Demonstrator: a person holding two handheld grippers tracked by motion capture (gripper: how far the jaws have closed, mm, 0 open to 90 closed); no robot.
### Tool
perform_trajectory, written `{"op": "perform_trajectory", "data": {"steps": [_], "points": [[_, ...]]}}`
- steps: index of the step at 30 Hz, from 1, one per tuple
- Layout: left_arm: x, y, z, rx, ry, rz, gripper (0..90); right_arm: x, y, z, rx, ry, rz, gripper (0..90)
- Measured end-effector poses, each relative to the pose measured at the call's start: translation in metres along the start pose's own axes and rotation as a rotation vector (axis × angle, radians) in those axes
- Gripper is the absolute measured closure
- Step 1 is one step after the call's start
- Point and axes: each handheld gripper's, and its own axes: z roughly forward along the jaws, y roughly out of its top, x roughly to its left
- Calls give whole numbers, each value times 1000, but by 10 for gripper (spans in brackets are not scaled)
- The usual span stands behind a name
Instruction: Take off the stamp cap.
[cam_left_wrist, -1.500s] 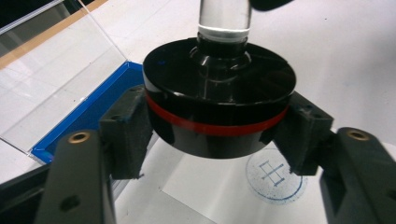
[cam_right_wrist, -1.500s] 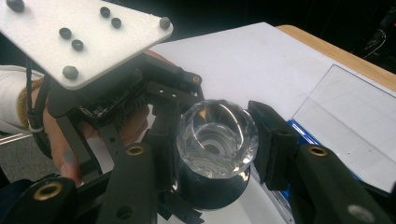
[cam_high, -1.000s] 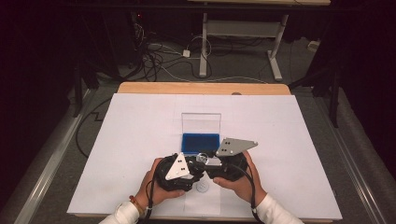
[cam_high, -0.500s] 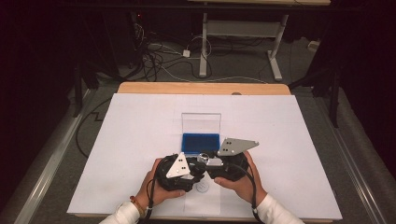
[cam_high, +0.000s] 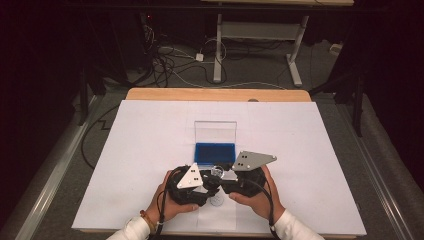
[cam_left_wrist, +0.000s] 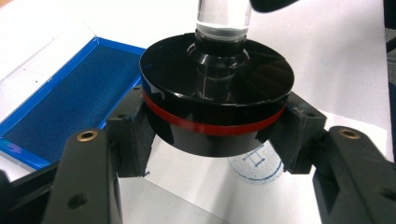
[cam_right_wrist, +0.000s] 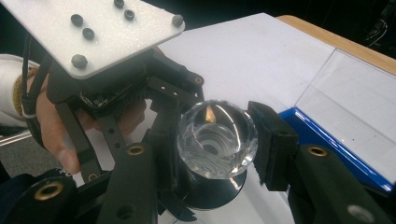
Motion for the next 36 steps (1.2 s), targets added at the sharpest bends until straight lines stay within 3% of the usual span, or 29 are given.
{"op": "perform_trajectory", "data": {"steps": [9, 12, 13, 14, 15, 18, 23, 36], "points": [[2, -1, -1, -13, -29, -21, 366, 1, -1, -1, -17, -3, -5, 576], [18, -11, -3, -15, -29, -137, 369, 3, 1, -6, -45, -4, -27, 576], [20, -13, -6, -11, -15, -132, 368, 3, 3, -10, -59, 6, -21, 576], [19, -12, -10, -9, 0, -104, 368, 3, 6, -14, -60, -5, -31, 576], [19, -12, -11, -21, 4, -108, 368, 2, 7, -18, -74, -25, -38, 576], [14, -8, -9, 1, 21, -60, 368, -6, 7, -23, -87, -29, -17, 576], [17, -12, -9, 26, 20, -55, 367, -7, 7, -28, -77, -47, -23, 576], [30, -28, -38, 38, 100, -57, 367, -20, 2, -48, -65, -93, -4, 576]]}}
